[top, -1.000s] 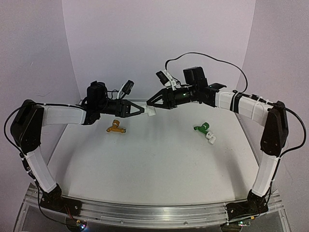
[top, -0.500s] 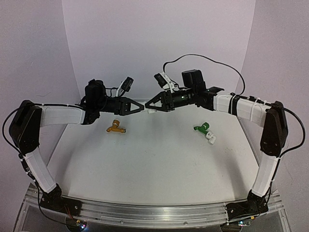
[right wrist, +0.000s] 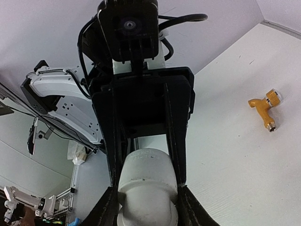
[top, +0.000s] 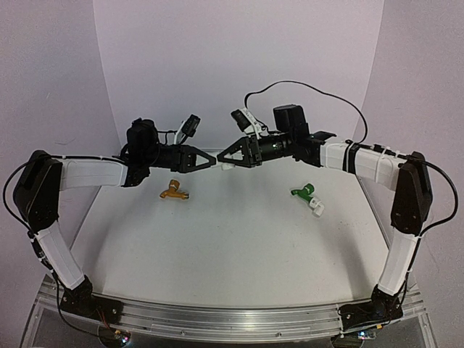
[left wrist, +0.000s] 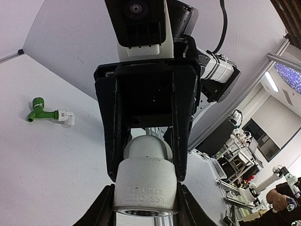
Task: Install the water faucets
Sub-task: Pass from the left arm to the right, then pick up the water faucet from the center of the board.
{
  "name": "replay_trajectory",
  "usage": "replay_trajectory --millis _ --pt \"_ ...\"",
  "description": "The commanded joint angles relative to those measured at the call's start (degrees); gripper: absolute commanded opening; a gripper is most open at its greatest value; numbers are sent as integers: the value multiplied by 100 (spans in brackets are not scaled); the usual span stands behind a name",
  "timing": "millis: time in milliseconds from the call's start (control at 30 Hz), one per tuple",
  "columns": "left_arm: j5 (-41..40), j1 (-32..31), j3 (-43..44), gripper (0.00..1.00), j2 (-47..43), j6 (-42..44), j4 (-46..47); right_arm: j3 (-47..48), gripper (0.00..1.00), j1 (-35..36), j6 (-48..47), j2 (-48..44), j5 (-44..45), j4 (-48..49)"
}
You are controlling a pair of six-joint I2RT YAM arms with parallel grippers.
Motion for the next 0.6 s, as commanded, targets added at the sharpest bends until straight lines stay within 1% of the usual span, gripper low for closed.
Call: replay_trajectory --millis 0,33,167,200,267,300,367,400,467,500,567 --pt "-460 27 -40 6 -272 -96 323 -154 0 98 61 -66 -19 250" --pt "-545 56 -71 16 -273 -167 321 -250 0 99 24 -125 114 250" --pt "-838 344 -330 66 -354 -395 318 -638 0 96 -153 -390 1001 250" --pt "-908 469 -442 74 -392 -449 318 -740 0 96 -205 -460 1344 234" --pt "-1061 746 -658 85 -462 -592 298 -1011 0 97 -306 -613 2200 66" --pt "-1189 929 -757 89 -486 -689 213 -1117 0 101 -335 -701 2813 -15" --pt "-1367 1212 -862 90 -492 -797 -50 -1268 0 97 -217 -780 4146 -314" --pt "-1617 1318 -865 90 -515 -711 -439 -1265 0 95 -142 -779 4847 -536" --pt "-2320 1363 -725 90 -556 -271 -1411 -1138 0 75 -50 -712 5866 -1035" --pt "-2854 1367 -574 89 -535 -2 -2090 -1080 0 44 -25 -671 6293 -1222" --pt "-3608 1368 -263 87 -377 266 -2983 -1068 0 -138 31 -665 6262 -1364"
